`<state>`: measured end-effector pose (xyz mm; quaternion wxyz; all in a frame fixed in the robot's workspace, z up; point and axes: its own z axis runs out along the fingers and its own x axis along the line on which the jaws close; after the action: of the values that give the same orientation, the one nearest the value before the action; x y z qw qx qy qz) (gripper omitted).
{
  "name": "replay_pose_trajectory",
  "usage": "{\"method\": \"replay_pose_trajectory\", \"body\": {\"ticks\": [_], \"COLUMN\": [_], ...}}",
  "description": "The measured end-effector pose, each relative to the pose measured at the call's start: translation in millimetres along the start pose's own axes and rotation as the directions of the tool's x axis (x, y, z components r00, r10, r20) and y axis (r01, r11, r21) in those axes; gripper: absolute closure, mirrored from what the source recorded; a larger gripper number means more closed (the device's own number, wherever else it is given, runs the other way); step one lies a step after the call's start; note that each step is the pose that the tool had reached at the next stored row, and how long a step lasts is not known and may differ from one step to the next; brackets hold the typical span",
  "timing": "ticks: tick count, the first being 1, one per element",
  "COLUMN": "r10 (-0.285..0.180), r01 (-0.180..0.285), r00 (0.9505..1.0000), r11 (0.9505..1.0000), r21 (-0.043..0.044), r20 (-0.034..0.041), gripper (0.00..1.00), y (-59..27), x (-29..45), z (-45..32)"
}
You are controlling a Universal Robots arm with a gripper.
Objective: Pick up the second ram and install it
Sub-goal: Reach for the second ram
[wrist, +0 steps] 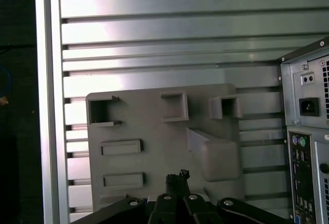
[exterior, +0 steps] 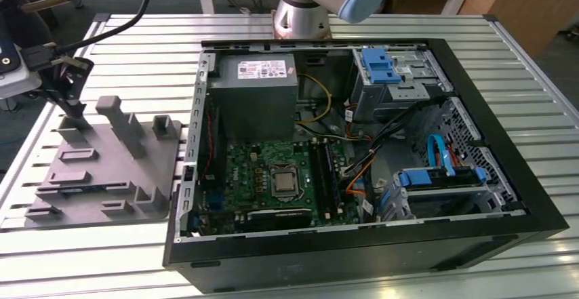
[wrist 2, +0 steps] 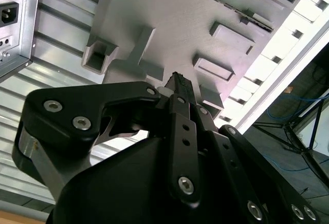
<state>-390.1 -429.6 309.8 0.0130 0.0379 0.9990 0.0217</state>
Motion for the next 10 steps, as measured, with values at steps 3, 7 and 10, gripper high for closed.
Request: {"method": "replay_pose_trajectory", "body": {"ticks": [3,7,10], "r10": [0.0,0.0,0.0], "r01": [0.0,0.0,0.0], "r00": [1.0,1.0,1.0], "r11": [1.0,1.0,1.0], "r21": [-0.0001,0.0,-0.0001], "r20": [0.0001,0.0,0.0001], "gripper": [0.9,0.9,0.9], "y": [-0.4,-1.0,-1.4], "x": [1.0,2.6,3.9], "z": [2.4,5.5,7.8]}}
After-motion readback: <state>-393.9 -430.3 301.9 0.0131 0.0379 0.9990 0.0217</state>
